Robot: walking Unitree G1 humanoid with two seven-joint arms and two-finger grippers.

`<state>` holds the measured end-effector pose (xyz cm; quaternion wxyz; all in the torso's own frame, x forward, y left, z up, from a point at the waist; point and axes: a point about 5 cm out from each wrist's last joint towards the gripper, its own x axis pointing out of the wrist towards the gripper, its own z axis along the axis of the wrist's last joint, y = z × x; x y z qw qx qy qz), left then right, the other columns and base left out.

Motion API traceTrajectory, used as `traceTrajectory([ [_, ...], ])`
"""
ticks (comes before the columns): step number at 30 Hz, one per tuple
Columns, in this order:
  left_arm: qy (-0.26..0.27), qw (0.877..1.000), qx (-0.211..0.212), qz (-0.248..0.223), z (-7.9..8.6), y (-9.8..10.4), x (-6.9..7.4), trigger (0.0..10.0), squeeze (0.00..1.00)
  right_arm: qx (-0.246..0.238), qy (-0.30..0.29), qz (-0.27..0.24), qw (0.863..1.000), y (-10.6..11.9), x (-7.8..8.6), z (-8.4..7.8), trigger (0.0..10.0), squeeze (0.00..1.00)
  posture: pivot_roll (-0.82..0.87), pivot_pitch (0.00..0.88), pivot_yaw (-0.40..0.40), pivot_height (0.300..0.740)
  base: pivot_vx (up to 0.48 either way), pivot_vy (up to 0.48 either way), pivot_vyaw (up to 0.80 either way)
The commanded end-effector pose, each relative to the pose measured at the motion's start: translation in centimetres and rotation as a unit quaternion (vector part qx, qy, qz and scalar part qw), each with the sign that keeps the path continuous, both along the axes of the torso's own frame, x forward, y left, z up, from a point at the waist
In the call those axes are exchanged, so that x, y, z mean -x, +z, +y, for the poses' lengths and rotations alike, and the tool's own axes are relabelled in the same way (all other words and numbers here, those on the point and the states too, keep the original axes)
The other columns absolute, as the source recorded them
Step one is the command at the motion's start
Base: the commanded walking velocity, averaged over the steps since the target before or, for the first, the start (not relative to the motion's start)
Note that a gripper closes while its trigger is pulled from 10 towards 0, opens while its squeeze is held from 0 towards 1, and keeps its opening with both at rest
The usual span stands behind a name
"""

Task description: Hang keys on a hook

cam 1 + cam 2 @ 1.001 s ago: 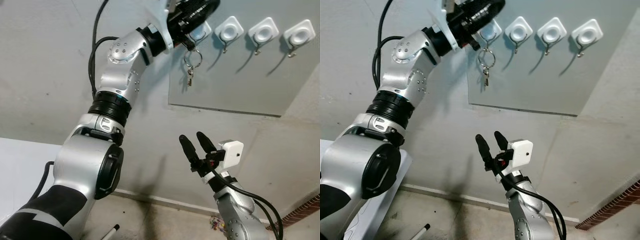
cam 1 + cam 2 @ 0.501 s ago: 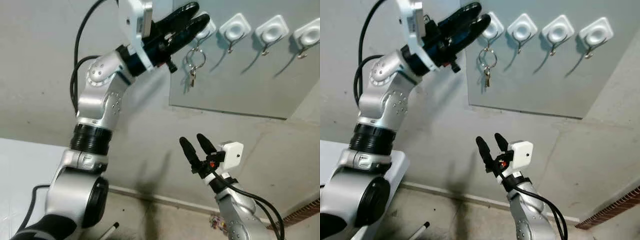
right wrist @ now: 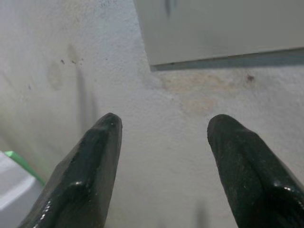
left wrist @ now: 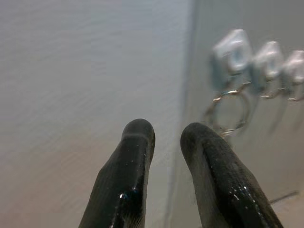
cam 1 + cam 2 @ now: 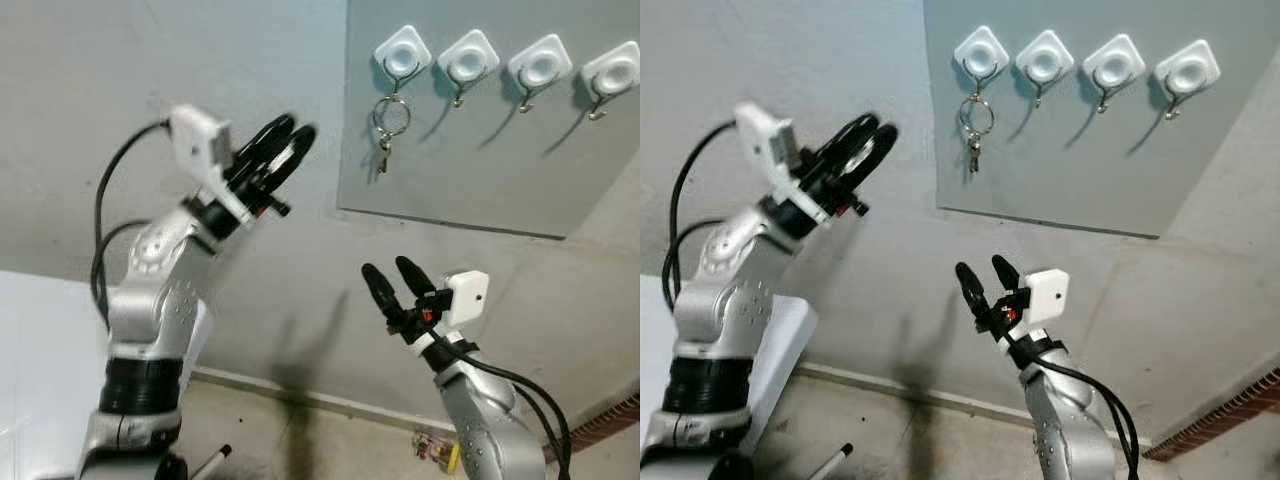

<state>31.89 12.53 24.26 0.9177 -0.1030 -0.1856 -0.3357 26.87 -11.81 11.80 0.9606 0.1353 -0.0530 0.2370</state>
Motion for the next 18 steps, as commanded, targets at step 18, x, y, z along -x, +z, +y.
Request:
traceTrajectory([
  [18,0.235,0.947,-0.102,0.196,-1.1,-10.5,0.7,10.0,0.00,0.081,-0.111,0.029,0.990,-1.6,-2.3,-2.7,10.0,0.00,0.04,0.035,-0.040,0.740,0.000,0.000,0.00],
])
